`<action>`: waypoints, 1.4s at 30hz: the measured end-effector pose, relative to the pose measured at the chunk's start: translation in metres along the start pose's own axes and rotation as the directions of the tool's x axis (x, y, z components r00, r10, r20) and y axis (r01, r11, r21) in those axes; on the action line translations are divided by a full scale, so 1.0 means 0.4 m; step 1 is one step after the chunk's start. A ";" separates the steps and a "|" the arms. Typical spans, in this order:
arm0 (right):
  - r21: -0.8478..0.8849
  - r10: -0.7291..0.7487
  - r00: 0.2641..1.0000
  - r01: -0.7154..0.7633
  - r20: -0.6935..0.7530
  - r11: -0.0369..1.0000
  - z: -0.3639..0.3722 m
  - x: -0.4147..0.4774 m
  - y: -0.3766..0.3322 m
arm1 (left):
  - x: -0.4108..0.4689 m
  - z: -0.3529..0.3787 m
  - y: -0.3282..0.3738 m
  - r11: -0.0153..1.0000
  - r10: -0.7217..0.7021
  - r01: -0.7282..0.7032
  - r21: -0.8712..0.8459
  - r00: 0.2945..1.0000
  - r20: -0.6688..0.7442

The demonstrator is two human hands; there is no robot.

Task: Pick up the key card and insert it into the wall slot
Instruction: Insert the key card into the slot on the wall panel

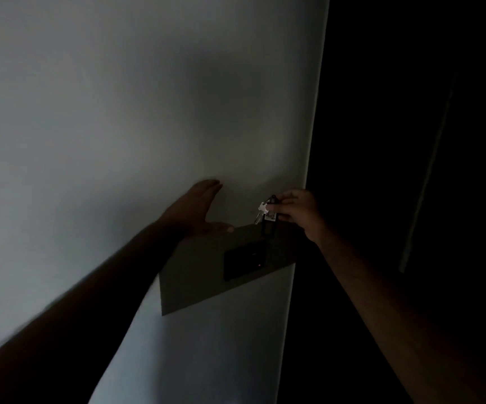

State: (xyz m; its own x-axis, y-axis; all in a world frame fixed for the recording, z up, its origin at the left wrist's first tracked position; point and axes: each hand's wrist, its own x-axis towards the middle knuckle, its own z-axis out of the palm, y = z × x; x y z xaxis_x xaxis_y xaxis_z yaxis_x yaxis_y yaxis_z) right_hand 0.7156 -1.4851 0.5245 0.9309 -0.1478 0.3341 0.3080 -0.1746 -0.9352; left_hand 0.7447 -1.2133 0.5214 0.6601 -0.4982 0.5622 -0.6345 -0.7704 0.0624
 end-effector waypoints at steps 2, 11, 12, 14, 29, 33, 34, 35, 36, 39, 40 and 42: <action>0.011 0.000 1.000 0.000 0.027 1.000 -0.012 0.028 0.013 | 0.011 0.009 0.006 1.000 -0.026 0.026 0.007 0.999 -0.019; 0.019 -0.055 0.980 0.052 0.189 0.998 -0.074 0.158 0.095 | 0.038 0.068 0.063 0.991 -0.085 0.101 0.093 0.983 -0.162; 0.023 -0.067 0.980 0.064 0.188 0.998 -0.078 0.170 0.101 | 0.038 0.072 0.070 0.989 -0.088 0.107 0.103 0.981 -0.173; 0.023 -0.084 0.979 0.081 0.185 0.996 -0.083 0.194 0.108 | 0.038 0.074 0.075 0.984 -0.087 0.112 0.136 0.980 -0.182; 0.054 -0.071 0.951 0.057 0.300 0.997 -0.047 0.259 0.151 | 0.043 0.066 0.024 0.941 -0.049 0.108 0.320 0.981 -0.185; 0.078 -0.054 0.928 0.027 0.368 0.997 -0.037 0.284 0.184 | 0.047 0.079 0.027 0.911 -0.051 0.114 0.397 0.985 -0.167; 0.086 -0.060 0.922 0.029 0.382 0.996 -0.035 0.290 0.191 | 0.046 0.081 0.030 0.903 -0.063 0.132 0.409 0.982 -0.178; 0.095 -0.064 0.915 0.028 0.399 0.995 -0.033 0.298 0.196 | 0.044 0.084 0.035 0.896 -0.082 0.156 0.417 0.978 -0.192; 0.100 -0.065 0.905 0.026 0.419 0.995 -0.034 0.306 0.200 | 0.045 0.086 0.042 0.887 -0.107 0.185 0.424 0.974 -0.200; 0.075 -0.066 0.871 0.034 0.486 0.997 -0.039 0.331 0.219 | 0.052 0.097 0.065 0.840 -0.189 0.262 0.476 0.962 -0.196; 0.071 -0.069 0.857 0.038 0.510 0.997 -0.040 0.337 0.227 | 0.056 0.103 0.072 0.824 -0.219 0.292 0.486 0.955 -0.202; 0.064 -0.079 0.834 0.053 0.547 0.997 -0.040 0.348 0.250 | 0.063 0.117 0.079 0.794 -0.294 0.366 0.485 0.930 -0.220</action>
State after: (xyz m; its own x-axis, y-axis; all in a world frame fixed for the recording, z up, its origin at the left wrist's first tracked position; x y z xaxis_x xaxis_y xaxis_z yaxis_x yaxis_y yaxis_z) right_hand 0.8729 -1.5389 0.4794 0.8592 0.4226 0.2884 0.3684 -0.1198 -0.9219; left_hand 0.7600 -1.2687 0.4989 0.7120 -0.1490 0.6862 -0.0670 -0.9872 -0.1448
